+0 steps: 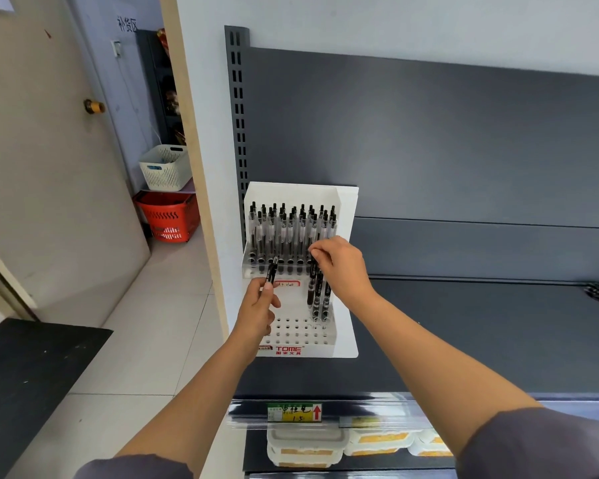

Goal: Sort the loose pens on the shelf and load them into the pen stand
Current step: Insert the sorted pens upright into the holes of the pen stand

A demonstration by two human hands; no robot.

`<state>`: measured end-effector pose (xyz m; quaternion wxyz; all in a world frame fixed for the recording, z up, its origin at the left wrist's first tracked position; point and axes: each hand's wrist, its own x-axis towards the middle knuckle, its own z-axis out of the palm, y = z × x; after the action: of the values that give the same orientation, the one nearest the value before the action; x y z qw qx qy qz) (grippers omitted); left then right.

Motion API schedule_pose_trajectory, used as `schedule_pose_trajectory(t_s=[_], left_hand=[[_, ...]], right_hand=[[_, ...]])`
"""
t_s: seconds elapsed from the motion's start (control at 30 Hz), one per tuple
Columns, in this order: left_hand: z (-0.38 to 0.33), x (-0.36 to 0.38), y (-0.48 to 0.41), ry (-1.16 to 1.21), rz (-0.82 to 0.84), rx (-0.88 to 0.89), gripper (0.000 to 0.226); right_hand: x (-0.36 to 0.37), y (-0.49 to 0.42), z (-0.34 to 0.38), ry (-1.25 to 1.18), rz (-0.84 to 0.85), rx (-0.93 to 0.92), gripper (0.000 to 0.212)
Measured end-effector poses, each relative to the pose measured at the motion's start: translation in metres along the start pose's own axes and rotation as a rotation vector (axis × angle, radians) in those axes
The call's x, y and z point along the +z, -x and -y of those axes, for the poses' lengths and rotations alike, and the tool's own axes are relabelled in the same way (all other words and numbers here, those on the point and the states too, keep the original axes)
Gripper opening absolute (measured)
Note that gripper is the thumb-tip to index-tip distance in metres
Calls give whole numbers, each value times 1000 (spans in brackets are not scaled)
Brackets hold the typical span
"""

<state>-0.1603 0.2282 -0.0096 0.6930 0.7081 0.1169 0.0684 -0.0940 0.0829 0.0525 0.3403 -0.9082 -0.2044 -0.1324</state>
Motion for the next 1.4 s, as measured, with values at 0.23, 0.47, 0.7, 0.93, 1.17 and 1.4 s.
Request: schedule_pose_trajectory(t_s=[0.23, 0.47, 0.7, 0.93, 1.17, 1.4], left_hand=[[4, 0, -1, -57, -47, 71, 20], [7, 1, -6, -59, -61, 102, 14], [5, 4, -11, -73, -69, 103, 19], [-2, 7, -15, -34, -57, 94, 28], [-4, 5, -15, -99, -44, 124, 21], [-7, 10, -13, -214, -52, 222, 20]], right_hand=[[0, -3, 2, 67, 54, -44, 23], [-1, -6, 2, 202, 61, -118, 24], [0, -5, -2, 199, 121, -83, 23], [15, -2, -11, 313, 61, 8, 15], [20, 0, -20, 342, 63, 31, 17], [13, -3, -11, 174, 91, 20, 23]])
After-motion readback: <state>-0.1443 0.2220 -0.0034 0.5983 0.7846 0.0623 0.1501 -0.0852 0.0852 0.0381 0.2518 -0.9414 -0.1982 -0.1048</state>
